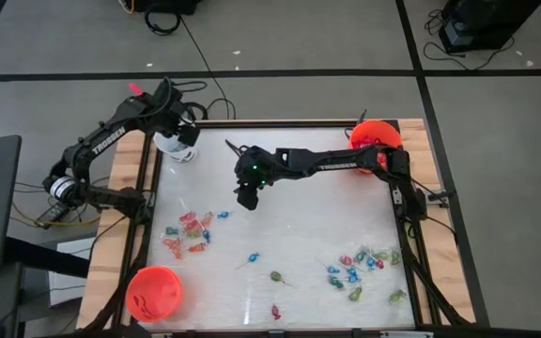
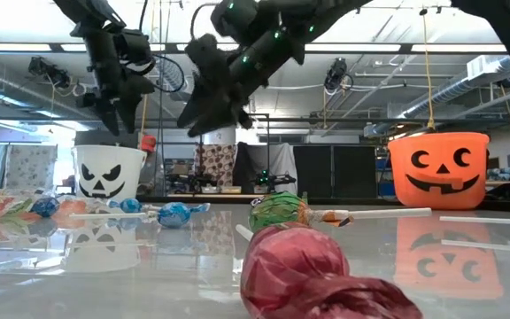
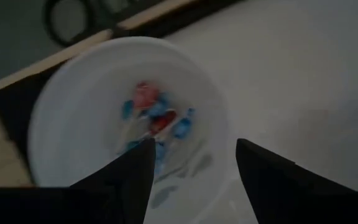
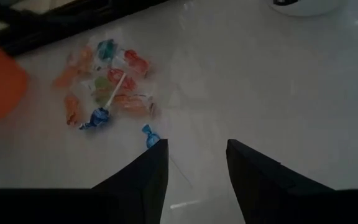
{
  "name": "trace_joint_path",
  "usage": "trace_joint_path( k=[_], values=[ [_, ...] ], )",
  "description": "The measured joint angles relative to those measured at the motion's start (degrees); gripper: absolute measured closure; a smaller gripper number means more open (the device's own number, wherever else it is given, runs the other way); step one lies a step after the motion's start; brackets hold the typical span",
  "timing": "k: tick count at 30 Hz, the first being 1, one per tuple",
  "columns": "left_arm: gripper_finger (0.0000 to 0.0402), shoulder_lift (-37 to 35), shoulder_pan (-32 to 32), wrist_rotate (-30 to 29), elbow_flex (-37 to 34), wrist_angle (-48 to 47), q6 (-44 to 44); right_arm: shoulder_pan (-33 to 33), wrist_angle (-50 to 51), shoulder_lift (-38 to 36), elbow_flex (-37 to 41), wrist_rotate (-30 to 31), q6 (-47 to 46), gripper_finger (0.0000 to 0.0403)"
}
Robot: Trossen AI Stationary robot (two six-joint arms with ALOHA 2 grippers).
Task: Sort candy by brand, put in halloween buckets
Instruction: Put the blue lollipop into the white bucket
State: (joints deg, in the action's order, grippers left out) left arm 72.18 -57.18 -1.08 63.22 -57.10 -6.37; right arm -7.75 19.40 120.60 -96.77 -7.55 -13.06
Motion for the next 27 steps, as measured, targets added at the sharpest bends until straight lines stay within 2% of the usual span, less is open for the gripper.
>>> trace_joint_path(
  k=[7,13,20,24,27],
  values=[
    [0.0172,-5.1,5.2,1.9,0.0,1.1,4.6,0.8,-2.1,7.5,0.2,-4.5,4.9,0.023],
    [0.0172,-12.3,9.9,2.0,0.0,2.4,4.7,1.9,-6.3,11.7,0.1,-4.5,12.7,0.023],
    [0.0172,-16.7,15.5,4.8,-0.3,1.9,4.5,2.5,-9.3,14.4,0.0,-4.6,19.6,0.024],
    [0.0172,-18.4,18.2,5.1,-2.8,2.0,4.3,2.5,-9.6,14.9,0.0,-4.1,20.6,0.0274],
    [0.0172,-19.9,20.0,6.1,-6.5,3.0,2.8,2.5,-10.1,14.9,0.1,-2.6,20.8,0.0334]
  ],
)
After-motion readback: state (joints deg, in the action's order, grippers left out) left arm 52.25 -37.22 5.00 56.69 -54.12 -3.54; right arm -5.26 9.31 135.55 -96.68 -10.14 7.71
